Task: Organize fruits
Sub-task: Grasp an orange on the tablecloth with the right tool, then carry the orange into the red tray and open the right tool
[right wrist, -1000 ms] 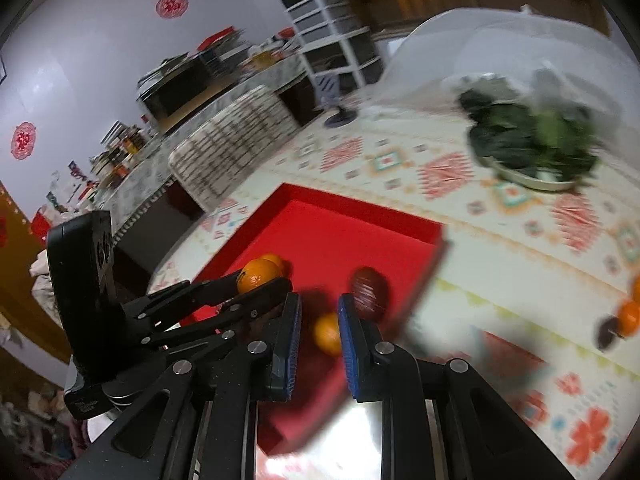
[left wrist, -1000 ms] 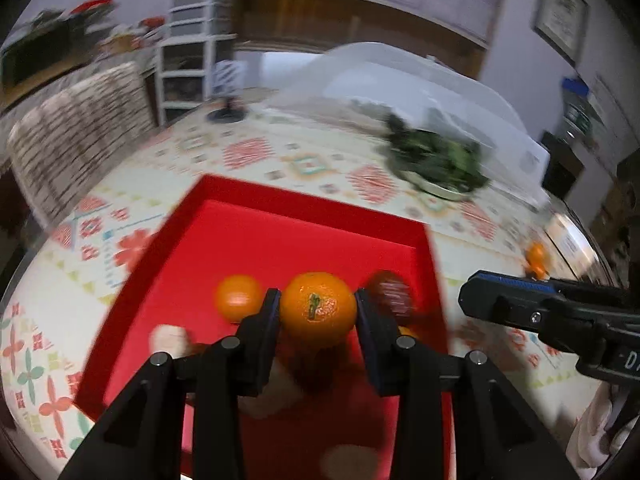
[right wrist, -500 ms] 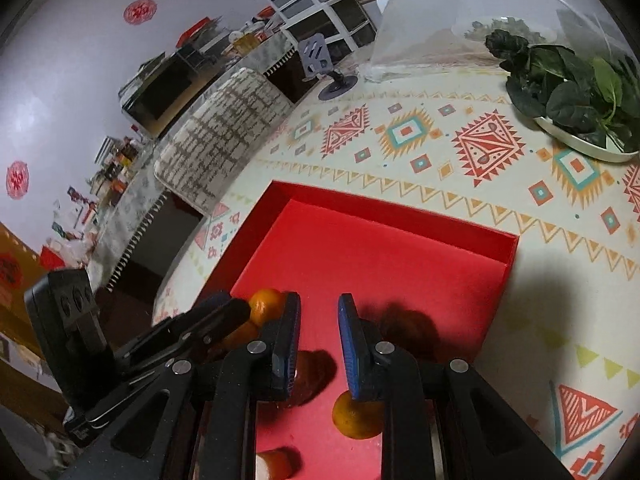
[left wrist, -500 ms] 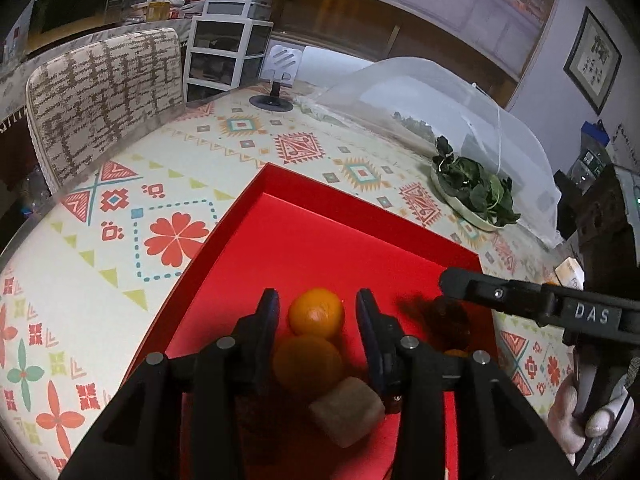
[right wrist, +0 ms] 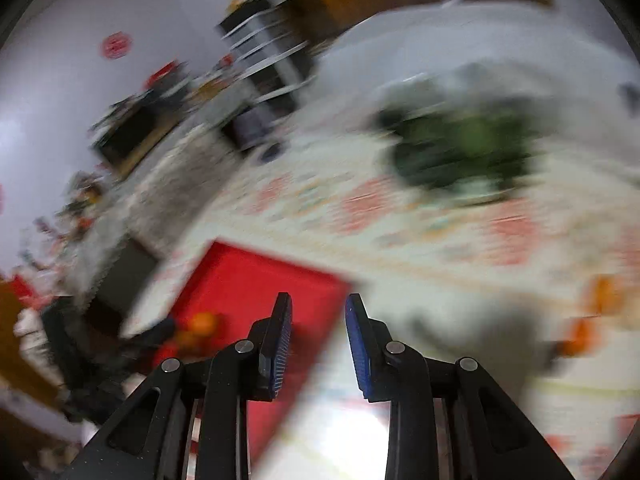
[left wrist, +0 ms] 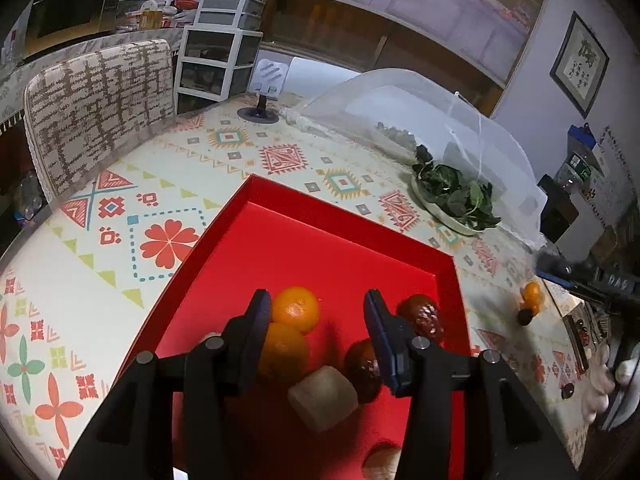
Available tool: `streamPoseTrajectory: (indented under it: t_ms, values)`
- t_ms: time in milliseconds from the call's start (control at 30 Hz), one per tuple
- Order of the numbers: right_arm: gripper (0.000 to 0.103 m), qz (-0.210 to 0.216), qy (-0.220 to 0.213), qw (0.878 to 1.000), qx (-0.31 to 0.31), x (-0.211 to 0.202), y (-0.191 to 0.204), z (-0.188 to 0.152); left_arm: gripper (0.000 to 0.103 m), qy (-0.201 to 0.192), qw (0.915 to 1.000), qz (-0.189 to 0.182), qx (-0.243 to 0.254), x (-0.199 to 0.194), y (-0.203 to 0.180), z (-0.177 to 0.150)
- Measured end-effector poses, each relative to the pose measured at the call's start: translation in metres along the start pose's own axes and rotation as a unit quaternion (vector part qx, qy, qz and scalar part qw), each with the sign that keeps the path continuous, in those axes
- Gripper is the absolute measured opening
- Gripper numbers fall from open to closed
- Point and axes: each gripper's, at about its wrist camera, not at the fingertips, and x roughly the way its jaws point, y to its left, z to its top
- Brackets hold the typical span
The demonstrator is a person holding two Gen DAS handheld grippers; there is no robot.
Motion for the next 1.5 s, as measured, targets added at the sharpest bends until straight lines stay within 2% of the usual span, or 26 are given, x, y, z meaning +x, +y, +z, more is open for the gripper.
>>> streamPoseTrajectory:
  t_ms: [67,133,233,400,733,933,1000,1267,1500]
  values:
    - [0.030,-0.064,-0.008,0.998,0.011,-0.025,-0.039,-0.006,0.055,-0.002,0.9999,-0.013,-0.004,-0.003,-0.006,0.000]
    - [0.030,-0.088,-0.004,0.995,0.051,-0.039,-0.076,-0.017,0.063,-0.008,0.9996,-0.026,0.000,-0.008,-0.019,0.000]
    - [0.030,-0.104,0.000,0.990,0.091,-0.044,-0.109,-0.032,0.069,-0.016,0.9985,-0.046,0.025,-0.016,-0.047,-0.002]
    - [0.030,-0.111,-0.009,0.985,0.131,-0.038,-0.139,-0.039,0.070,-0.012,0.9961,-0.066,0.057,-0.019,-0.082,-0.010]
    - [0.030,-0.108,0.004,0.986,0.128,-0.011,-0.152,-0.039,0.071,0.024,0.9916,-0.082,0.097,0.001,-0.139,-0.027]
    - [0.033,-0.092,0.002,0.986,0.136,-0.006,-0.160,-0.038,0.071,0.040,0.9881,-0.087,0.121,0.011,-0.167,-0.037]
    - [0.036,-0.086,0.006,0.987,0.137,-0.001,-0.162,-0.037,0.070,0.043,0.9878,-0.086,0.122,0.013,-0.171,-0.039]
    - [0.035,-0.088,0.003,0.988,0.124,0.004,-0.158,-0.034,0.071,0.057,0.9885,-0.078,0.116,0.018,-0.169,-0.046]
    - [0.035,-0.084,-0.009,0.989,0.122,-0.010,-0.149,-0.033,0.071,0.049,0.9906,-0.073,0.104,0.014,-0.156,-0.045]
